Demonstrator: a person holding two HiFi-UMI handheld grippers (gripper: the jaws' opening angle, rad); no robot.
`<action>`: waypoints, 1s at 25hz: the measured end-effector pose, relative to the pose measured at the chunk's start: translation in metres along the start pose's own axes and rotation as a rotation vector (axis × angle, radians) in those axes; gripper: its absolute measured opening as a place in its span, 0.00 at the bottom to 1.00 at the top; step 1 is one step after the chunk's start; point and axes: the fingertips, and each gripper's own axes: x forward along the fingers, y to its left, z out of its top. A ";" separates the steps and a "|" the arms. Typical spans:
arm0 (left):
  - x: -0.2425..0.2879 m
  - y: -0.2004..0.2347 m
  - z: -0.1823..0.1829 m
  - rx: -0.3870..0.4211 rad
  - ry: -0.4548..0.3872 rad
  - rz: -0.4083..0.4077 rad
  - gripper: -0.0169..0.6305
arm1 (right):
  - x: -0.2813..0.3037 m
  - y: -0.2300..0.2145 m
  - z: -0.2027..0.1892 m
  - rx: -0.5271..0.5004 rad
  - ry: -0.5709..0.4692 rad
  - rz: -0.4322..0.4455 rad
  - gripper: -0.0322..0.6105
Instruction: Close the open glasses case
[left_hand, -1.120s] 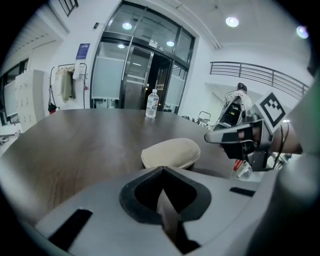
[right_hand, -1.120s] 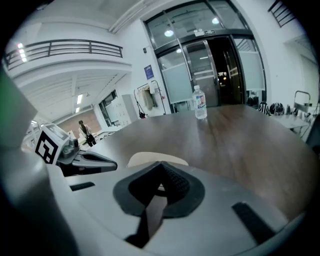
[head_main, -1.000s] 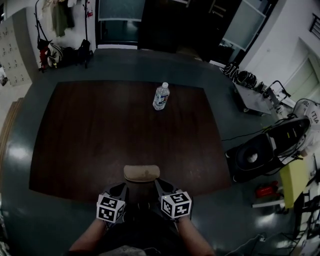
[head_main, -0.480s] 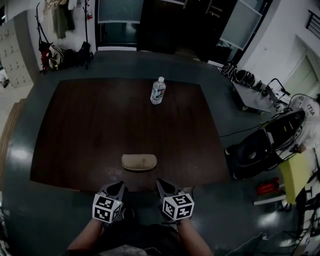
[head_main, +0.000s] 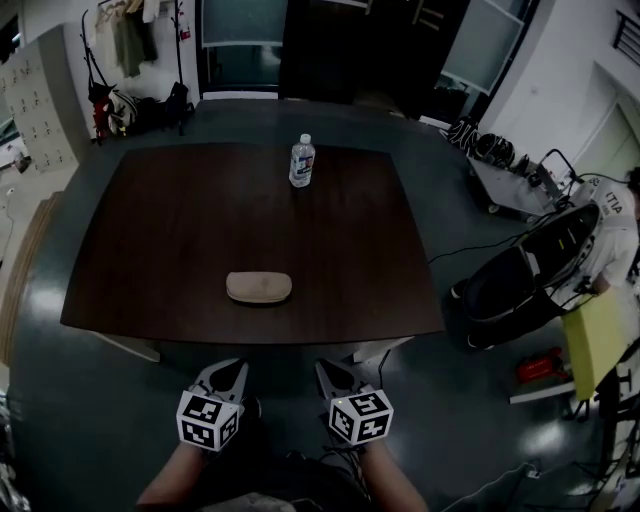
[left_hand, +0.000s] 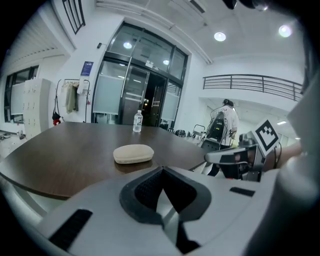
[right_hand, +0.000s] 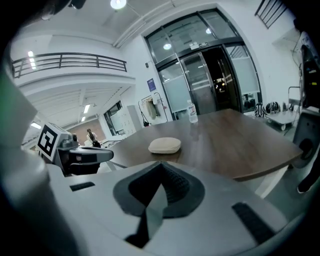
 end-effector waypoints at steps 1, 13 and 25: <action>-0.005 -0.010 -0.002 -0.002 -0.008 -0.001 0.02 | -0.009 0.000 -0.007 0.000 0.003 -0.001 0.03; -0.081 -0.109 -0.011 0.009 -0.150 -0.047 0.02 | -0.113 0.022 -0.047 -0.052 -0.045 0.016 0.03; -0.125 -0.139 -0.039 -0.034 -0.181 0.003 0.02 | -0.159 0.038 -0.077 -0.088 -0.046 0.023 0.03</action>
